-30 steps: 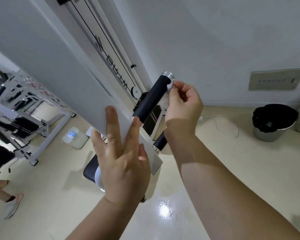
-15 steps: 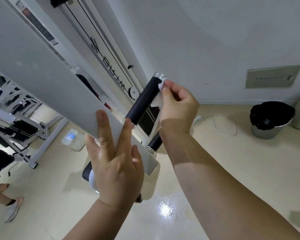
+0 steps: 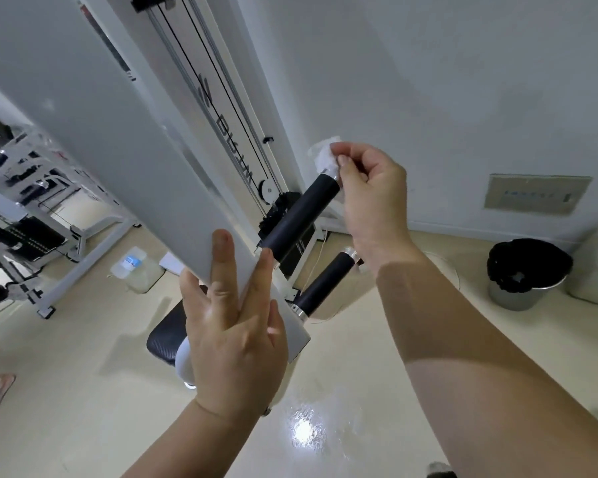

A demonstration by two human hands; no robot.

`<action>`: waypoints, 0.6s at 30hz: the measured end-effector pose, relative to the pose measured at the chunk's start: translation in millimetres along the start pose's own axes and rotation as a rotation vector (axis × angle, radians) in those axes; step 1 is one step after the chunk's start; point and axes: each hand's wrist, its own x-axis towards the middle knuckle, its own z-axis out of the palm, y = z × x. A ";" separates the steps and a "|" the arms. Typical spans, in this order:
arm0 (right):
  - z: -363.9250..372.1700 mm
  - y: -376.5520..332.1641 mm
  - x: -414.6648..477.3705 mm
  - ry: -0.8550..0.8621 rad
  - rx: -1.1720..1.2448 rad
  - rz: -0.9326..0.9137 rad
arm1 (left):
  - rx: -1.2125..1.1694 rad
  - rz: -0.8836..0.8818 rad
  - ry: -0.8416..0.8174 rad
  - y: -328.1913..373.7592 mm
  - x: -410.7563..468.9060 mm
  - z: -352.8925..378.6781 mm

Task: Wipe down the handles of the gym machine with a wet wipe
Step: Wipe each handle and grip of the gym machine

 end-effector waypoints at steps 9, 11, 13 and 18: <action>-10.4 1.4 -6.3 -0.450 -0.539 -0.740 | -0.002 0.004 0.024 -6.3 4.6 5.0; -6.1 -9.2 5.3 -0.602 -0.626 -0.794 | -0.005 0.014 0.036 -5.5 3.3 3.3; -10.7 -18.1 24.0 -0.679 -0.712 -0.815 | -0.008 0.019 0.034 -4.1 1.8 1.1; -11.4 -22.1 25.5 -0.717 -0.743 -0.889 | -0.013 0.026 0.049 -5.4 6.6 1.7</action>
